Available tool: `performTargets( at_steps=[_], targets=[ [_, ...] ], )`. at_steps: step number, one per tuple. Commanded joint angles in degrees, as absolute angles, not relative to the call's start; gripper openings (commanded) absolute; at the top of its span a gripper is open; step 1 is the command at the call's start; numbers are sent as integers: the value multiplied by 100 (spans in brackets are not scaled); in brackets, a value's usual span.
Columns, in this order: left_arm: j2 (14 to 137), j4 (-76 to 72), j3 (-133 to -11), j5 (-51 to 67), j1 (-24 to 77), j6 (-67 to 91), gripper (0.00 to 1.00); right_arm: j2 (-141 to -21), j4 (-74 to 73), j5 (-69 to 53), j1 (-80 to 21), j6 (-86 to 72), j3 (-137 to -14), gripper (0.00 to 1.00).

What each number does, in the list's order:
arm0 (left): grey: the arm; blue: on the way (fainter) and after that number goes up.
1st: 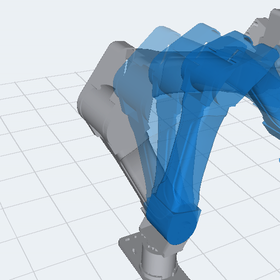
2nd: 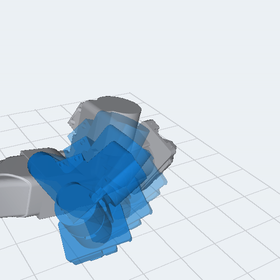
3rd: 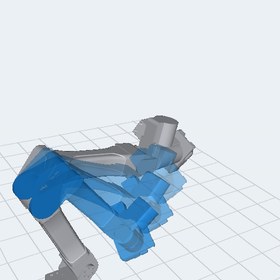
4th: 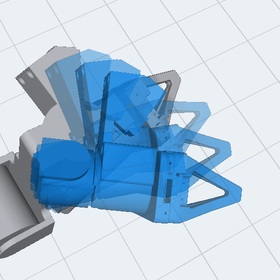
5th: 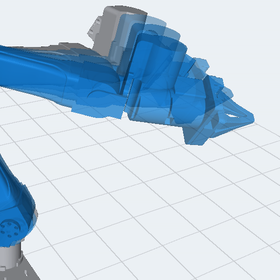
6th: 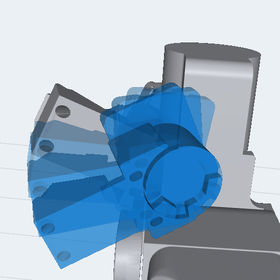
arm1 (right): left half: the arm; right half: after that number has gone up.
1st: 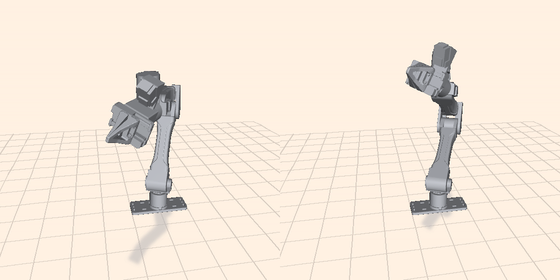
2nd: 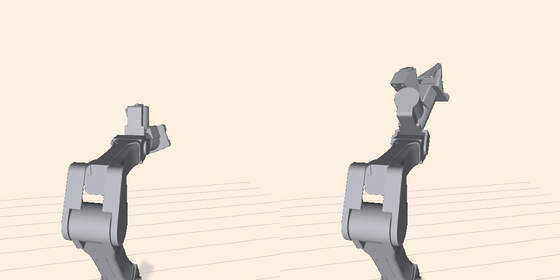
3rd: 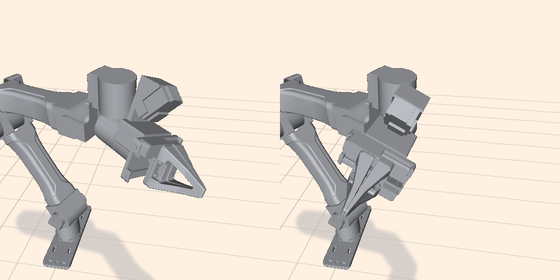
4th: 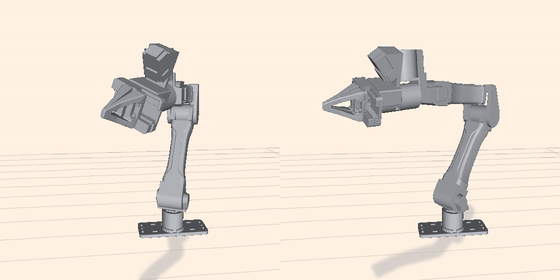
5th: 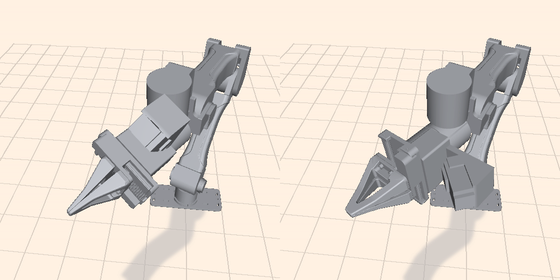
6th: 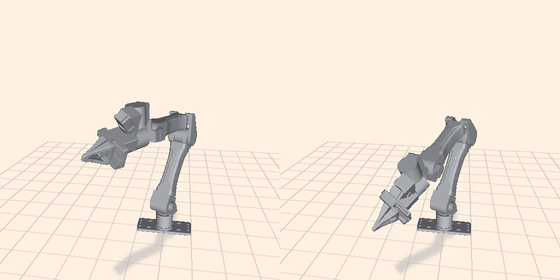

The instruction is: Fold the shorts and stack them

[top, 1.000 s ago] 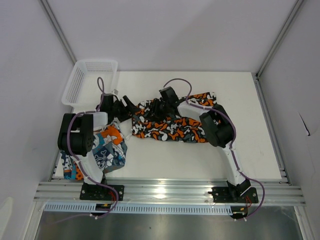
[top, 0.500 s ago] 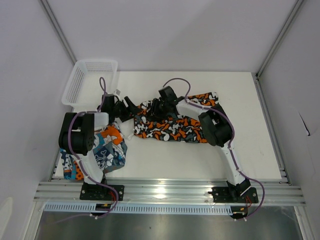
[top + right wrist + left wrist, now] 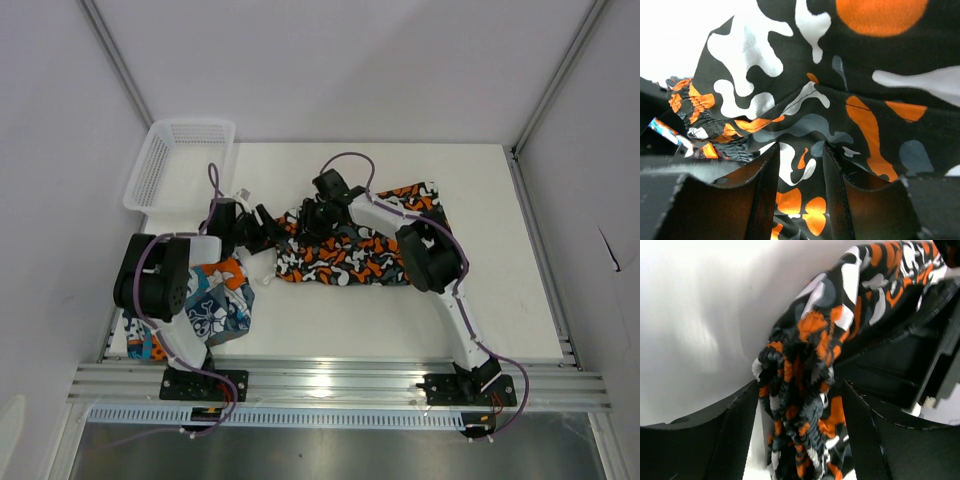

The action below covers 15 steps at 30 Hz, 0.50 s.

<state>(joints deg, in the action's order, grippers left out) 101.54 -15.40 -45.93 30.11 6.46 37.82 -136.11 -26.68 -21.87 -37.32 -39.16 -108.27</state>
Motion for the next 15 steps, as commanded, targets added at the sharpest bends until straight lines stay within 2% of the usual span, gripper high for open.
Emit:
performTargets(
  at_steps=[1, 9, 12, 13, 15],
  targets=[
    [9476, -1556, -4264, 2857, 834, 3902, 69, -13202, -3006, -1995, -3735, -3560, -10521, 43],
    [8115, -1389, -3359, 1926, 1125, 4289, 70, -12385, -2892, -1943, -3674, -3191, -9493, 46],
    [7631, -1275, -3050, 1610, 1116, 4307, 75, -12007, -2445, -1977, -3595, -3190, -9063, 56],
    [7533, -1170, -2998, 1530, 1108, 4307, 77, -11893, -2339, -1925, -3595, -3190, -8870, 63],
    [7244, -1099, -2909, 1450, 1029, 4289, 79, -11499, -2128, -1864, -3603, -3164, -8702, 71]
  ],
)
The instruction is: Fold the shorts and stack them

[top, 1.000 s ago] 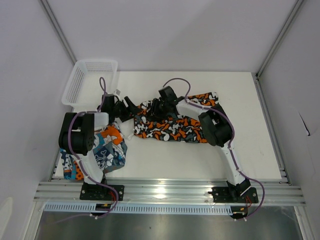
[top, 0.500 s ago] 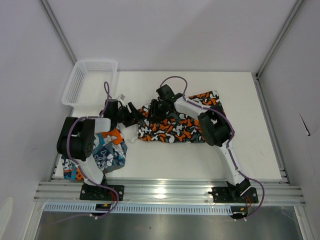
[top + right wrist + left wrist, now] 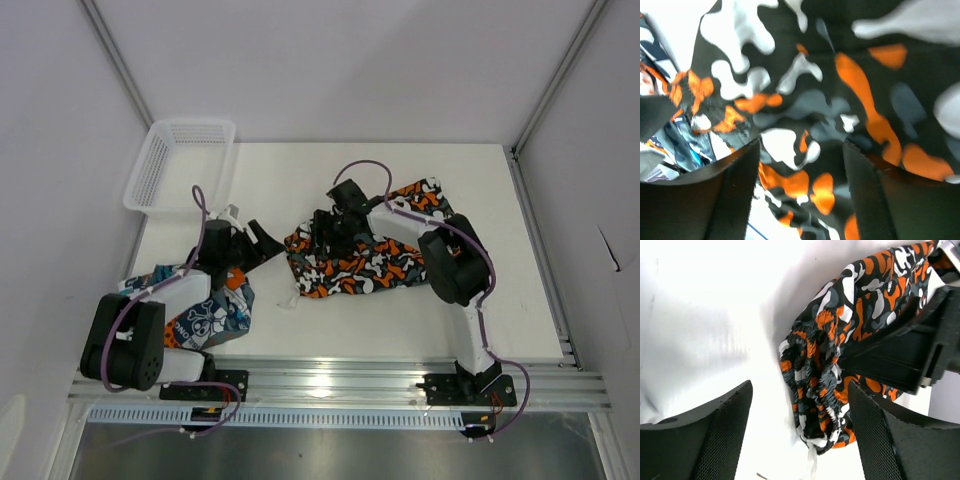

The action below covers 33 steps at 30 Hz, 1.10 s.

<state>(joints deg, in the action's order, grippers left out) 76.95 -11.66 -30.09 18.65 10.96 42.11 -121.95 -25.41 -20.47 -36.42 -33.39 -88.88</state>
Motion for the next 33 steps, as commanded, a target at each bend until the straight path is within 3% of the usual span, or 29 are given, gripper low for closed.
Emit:
performTargets(
  at_steps=[1, 16, 20, 25, 30, 33],
  targets=[
    [7164, -1116, -2779, 1511, 976, 4315, 80, -11374, -2118, -1759, -3647, -3094, -8605, 77],
    [6530, -677, -2575, 2135, 448, 4482, 82, -9150, -1863, 351, -5290, -1143, -6997, 90],
    [6452, -633, -2514, 2215, 439, 4500, 82, -9105, -1916, 816, -5808, -660, -6864, 90],
    [6337, -405, -2531, 2276, 439, 4386, 82, -9272, -1916, 2247, -6573, 182, -6785, 94],
    [6337, -211, -2584, 2355, 439, 4289, 82, -9290, -1679, 2486, -6697, 974, -6680, 99],
    [6337, -158, -2584, 2355, 439, 4245, 82, -9412, -1442, 3233, -7004, 1668, -6548, 100]
  ],
)
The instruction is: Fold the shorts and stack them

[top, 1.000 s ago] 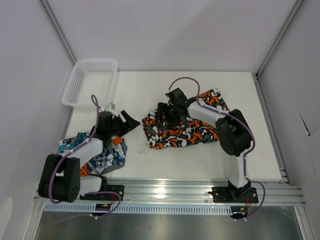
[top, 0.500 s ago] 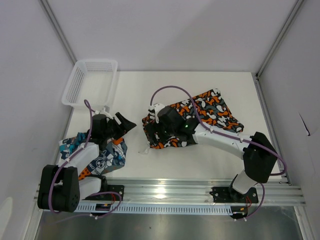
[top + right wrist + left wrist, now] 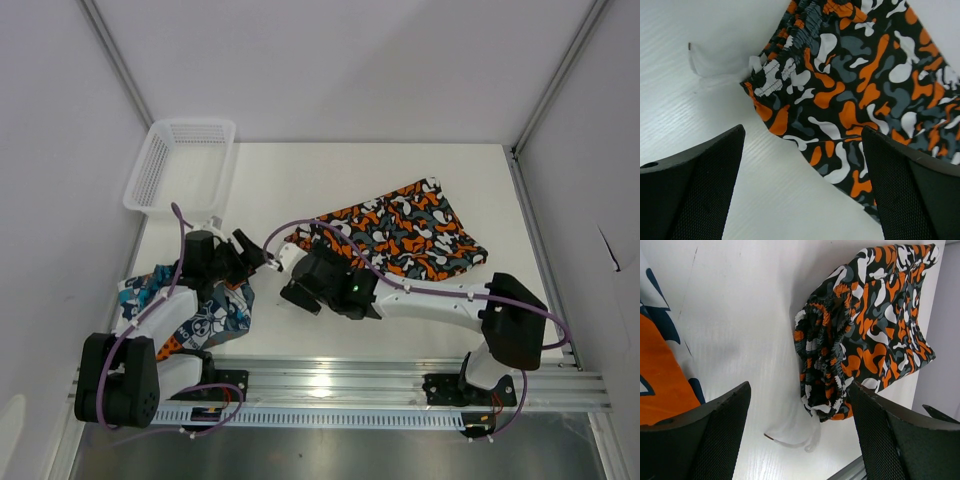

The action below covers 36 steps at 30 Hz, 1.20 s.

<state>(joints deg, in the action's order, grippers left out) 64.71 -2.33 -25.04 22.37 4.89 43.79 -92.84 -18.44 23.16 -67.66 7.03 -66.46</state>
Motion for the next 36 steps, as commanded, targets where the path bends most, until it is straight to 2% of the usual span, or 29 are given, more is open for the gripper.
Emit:
performTargets(
  at_steps=[1, 3, 9, 16, 36],
  targets=[
    [6354, -150, -2610, 2390, 439, 4210, 82, -9439, -1346, 3356, -7040, 1809, -6496, 99],
    [6398, -106, -2645, 2452, 439, 4166, 82, -9448, -1257, 3209, -7058, 2240, -6346, 99],
    [6504, -141, -2654, 2522, 439, 4175, 82, -9053, 376, 2681, -7181, 3549, -5117, 99],
    [6451, -97, -2681, 2540, 439, 4175, 82, -9369, 851, 2751, -7251, 3832, -4975, 99],
    [6530, -106, -2698, 2531, 387, 4113, 82, -11012, 1037, 3217, -7427, 4122, -5994, 98]
  ],
)
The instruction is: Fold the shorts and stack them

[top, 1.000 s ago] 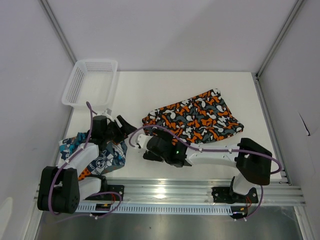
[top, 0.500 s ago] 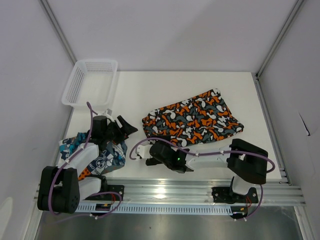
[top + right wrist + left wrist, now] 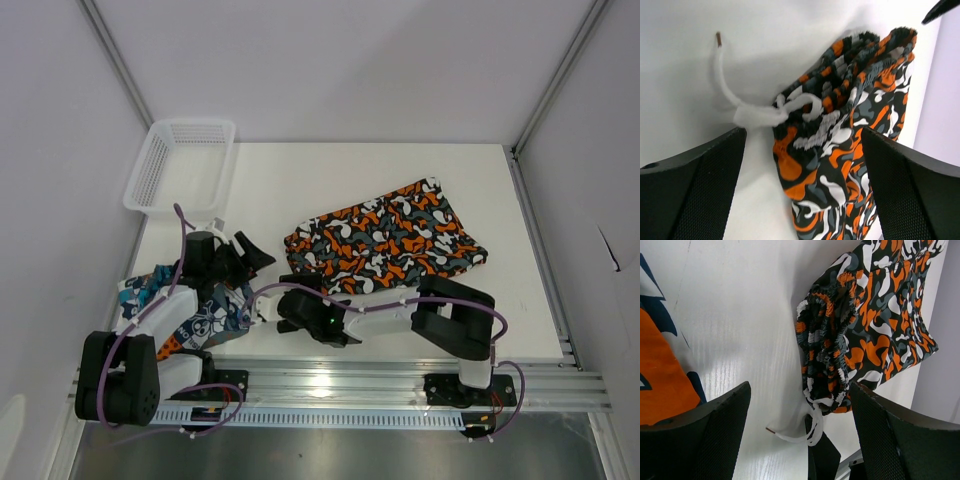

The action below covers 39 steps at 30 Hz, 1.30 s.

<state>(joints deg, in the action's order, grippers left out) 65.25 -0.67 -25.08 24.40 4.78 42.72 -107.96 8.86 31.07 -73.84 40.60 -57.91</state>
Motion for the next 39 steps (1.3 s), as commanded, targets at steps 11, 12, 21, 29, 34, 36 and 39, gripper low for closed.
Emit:
performTargets(
  at_steps=[11, 12, 21, 29, 34, 36, 39],
  targets=[
    [6539, -53, -2681, 2593, 202, 4034, 82, -11505, 1020, 3278, -7234, 4034, -6249, 61],
    [6556, -61, -2681, 2601, 202, 4034, 82, -11514, 1011, 3287, -7207, 4017, -6240, 57],
    [6601, -97, -2672, 2637, 202, 4043, 82, -11444, 1398, 3656, -7242, 4096, -5880, 86],
    [6574, -88, -2689, 2637, 202, 4034, 82, -11127, 1090, 3612, -7269, 3938, -5818, 87],
    [6548, -70, -2689, 2619, 202, 4025, 82, -11013, 1037, 3691, -7295, 3859, -5634, 84],
    [6539, -70, -2681, 2610, 202, 4025, 82, -11013, 1116, 3691, -7295, 3858, -5581, 84],
    [6565, -79, -2681, 2619, 202, 4034, 82, -11153, 1151, 3691, -7251, 3911, -5642, 79]
  ],
)
